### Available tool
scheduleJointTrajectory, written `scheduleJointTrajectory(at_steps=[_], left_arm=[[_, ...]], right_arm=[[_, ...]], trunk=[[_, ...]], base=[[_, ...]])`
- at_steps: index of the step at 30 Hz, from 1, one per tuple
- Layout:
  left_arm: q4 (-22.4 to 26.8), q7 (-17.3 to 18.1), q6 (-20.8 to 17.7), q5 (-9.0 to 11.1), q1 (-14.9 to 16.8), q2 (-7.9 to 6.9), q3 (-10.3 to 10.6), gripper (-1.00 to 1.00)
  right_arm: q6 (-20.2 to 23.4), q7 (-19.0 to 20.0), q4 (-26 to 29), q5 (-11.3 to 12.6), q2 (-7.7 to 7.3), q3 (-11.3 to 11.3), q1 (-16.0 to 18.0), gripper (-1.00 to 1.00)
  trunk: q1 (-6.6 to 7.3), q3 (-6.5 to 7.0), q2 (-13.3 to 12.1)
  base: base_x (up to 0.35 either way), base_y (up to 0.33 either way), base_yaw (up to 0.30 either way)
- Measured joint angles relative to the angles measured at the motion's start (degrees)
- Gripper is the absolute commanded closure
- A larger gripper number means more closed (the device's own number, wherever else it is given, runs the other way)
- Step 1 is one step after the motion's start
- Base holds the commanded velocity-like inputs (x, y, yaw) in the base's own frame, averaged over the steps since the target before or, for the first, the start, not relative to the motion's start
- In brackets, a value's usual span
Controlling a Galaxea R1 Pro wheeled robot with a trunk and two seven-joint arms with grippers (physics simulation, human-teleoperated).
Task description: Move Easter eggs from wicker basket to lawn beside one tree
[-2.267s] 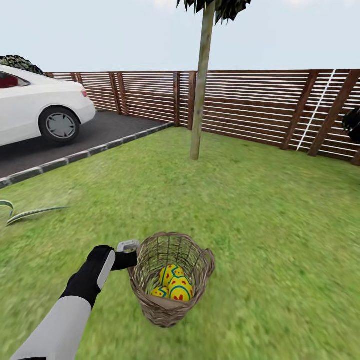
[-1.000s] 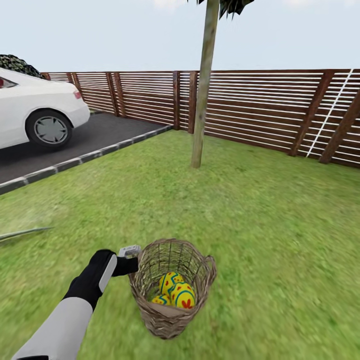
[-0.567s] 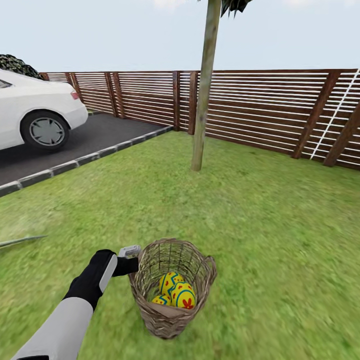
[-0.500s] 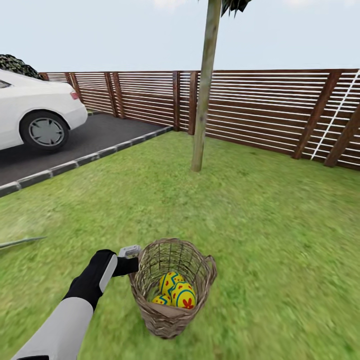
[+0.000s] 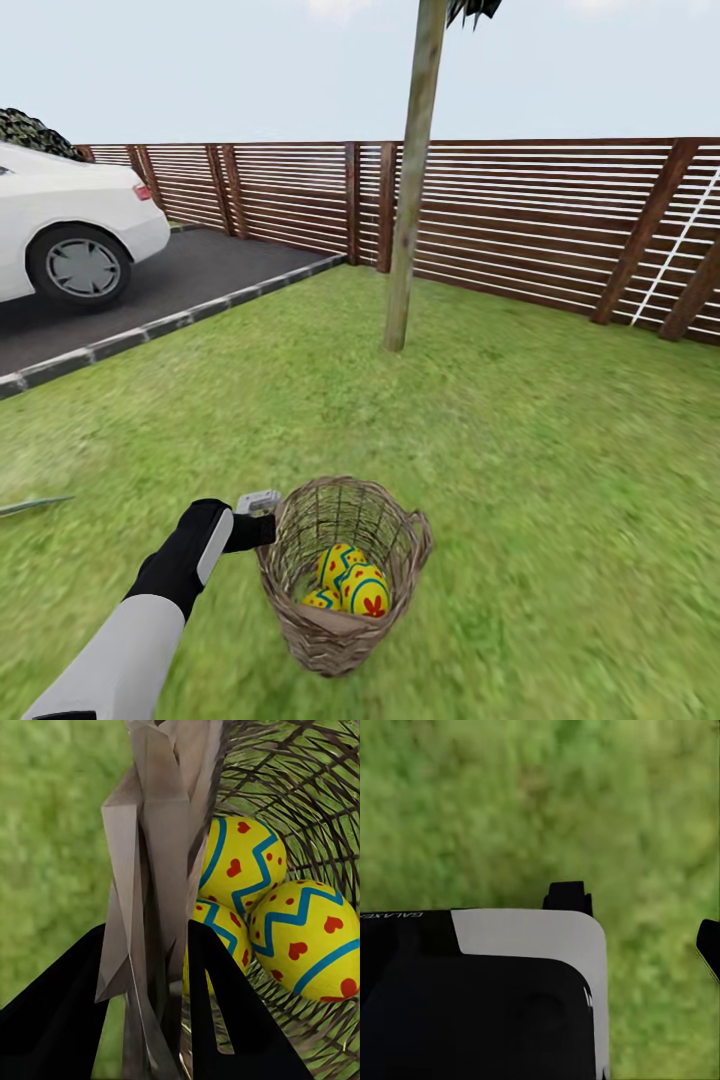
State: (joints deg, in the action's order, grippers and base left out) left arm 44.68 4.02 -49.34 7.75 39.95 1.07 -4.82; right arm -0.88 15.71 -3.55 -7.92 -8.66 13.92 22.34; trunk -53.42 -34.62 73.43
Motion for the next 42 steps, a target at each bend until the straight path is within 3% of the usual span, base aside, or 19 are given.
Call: scheduleJointTrajectory(at_steps=[28,31,35,38,42], left_arm=[[-0.07,0.02,0.08,-0.63,0.01,0.09,0.00,1.00],[-0.02,-0.03,0.01,0.77,0.00,0.09,0.00,1.00],[-0.03,0.02,0.01,-0.57,0.00,0.08,0.00,1.00],[0.00,-0.01,-0.01,0.29,0.00,0.03,0.00,1.00],[-0.01,0.01,0.01,-0.27,0.00,0.01,0.00,1.00]], right_arm=[[-0.08,0.01,-0.04,0.01,0.02,0.00,-0.02,-1.00],[-0.02,0.00,-0.04,-0.01,0.03,0.00,0.00,-1.00],[0.02,0.00,-0.09,-0.04,0.01,-0.06,0.00,-1.00],[0.09,0.00,-0.09,-0.09,0.00,-0.07,0.00,-1.00],[0.15,-0.06,-0.09,-0.09,0.00,-0.07,-0.01,-1.00]], trunk=[[0.00,0.00,0.00],[0.00,0.00,0.00],[0.00,0.00,0.00],[0.00,0.00,0.00],[0.00,0.00,0.00]], base=[[0.341,0.000,-0.023],[0.341,0.000,-0.036],[0.341,0.000,-0.001],[0.341,0.000,0.000],[0.341,0.000,0.000]])
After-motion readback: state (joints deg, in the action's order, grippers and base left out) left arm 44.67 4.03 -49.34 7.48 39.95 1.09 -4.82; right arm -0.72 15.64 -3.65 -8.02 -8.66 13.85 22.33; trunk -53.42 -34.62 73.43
